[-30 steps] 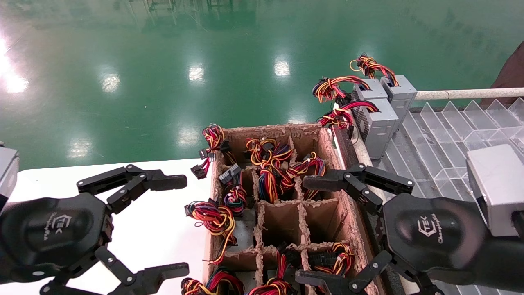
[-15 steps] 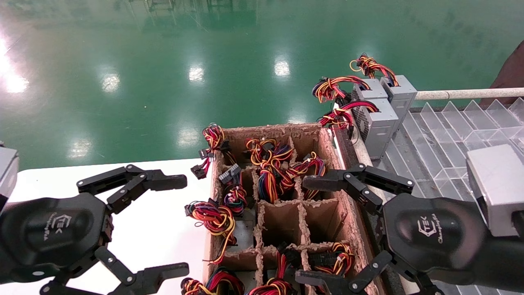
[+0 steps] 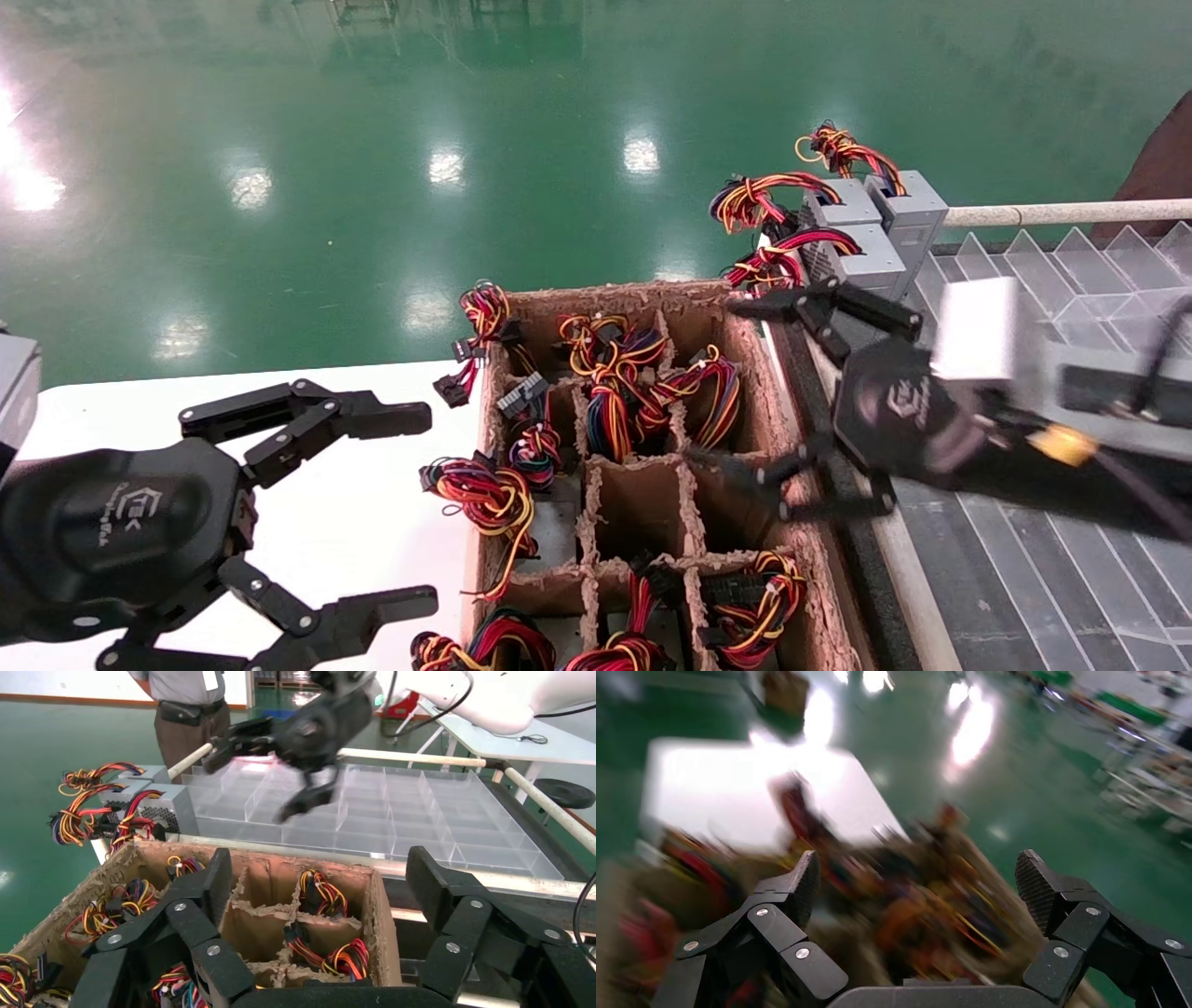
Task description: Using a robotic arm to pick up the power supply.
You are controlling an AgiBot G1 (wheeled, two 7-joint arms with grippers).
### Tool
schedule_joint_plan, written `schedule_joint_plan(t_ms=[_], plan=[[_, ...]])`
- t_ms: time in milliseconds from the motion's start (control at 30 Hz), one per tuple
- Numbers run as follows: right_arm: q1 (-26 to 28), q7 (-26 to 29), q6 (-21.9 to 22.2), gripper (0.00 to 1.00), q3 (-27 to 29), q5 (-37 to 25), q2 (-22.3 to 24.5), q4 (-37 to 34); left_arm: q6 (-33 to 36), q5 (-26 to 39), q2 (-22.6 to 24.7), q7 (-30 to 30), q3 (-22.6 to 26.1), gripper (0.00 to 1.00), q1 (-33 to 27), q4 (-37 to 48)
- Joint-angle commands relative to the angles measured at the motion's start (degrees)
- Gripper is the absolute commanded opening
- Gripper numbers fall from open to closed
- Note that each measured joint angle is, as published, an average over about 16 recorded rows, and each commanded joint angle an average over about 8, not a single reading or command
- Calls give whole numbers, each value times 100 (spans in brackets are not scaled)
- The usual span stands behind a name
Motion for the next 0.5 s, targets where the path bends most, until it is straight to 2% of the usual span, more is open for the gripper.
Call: schedule_joint_plan(t_ms=[33,133,200,267,433,500], plan=[[83,-179,275,100,-47,-383,-40,-31,0,0,0,0,0,0,0,0],[298,-391,425,100,-224,-868,-207,-279,0,0,0,0,0,0,0,0],[443,-520,486,95,-345,-1140,-339,-478,0,0,0,0,0,0,0,0],[581,-652,542,80,-451,-1377,-473,-681,0,0,0,0,0,0,0,0],[857,-958,712,20,-632,-1795,-796,-1200,0,0,0,0,0,0,0,0],[946,-1068,774,5,-679,-1905,-909,-1407,0,0,0,0,0,0,0,0]])
